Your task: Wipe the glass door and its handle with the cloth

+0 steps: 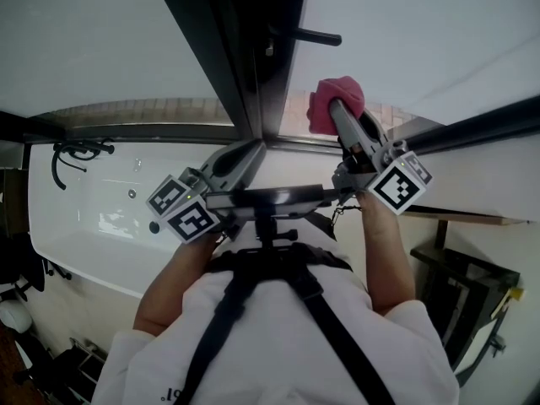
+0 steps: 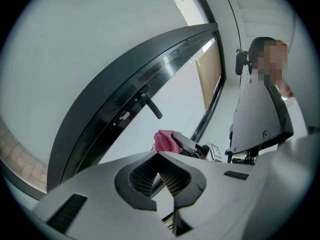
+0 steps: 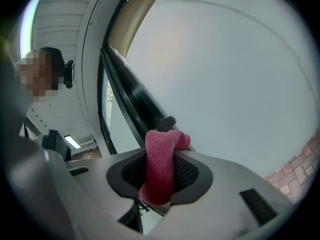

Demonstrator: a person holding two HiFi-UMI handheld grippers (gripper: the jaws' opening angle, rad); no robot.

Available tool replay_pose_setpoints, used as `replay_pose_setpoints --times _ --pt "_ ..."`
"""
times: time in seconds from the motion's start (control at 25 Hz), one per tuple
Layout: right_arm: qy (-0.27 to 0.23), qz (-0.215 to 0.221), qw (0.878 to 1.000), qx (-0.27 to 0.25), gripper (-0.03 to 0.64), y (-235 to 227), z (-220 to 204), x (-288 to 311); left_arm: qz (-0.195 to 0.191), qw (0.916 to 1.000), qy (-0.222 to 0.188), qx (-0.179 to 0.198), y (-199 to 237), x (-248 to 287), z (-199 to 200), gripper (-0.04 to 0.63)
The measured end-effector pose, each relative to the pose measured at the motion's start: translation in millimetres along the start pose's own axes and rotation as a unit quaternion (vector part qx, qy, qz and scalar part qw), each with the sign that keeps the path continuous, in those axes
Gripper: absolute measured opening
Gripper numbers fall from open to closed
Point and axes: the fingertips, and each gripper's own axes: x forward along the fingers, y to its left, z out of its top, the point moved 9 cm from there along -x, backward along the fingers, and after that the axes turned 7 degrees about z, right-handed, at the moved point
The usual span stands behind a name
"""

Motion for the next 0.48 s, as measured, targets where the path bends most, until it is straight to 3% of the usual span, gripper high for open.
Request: replay_pose_setpoints --times 0.2,0.48 --pt "0.045 -0.011 0.998 -0.034 0.11 11.7 -14.2 13.8 0.013 0.9999 -0.007 -0.007 8.4 -13.0 1.3 -0.012" --pt "0.076 -0.019 0.996 -0.038 0.109 16.1 -30.5 21.0 0.023 0.9994 -0.015 -0.019 15.2 -27.7 -0.7 -0.012"
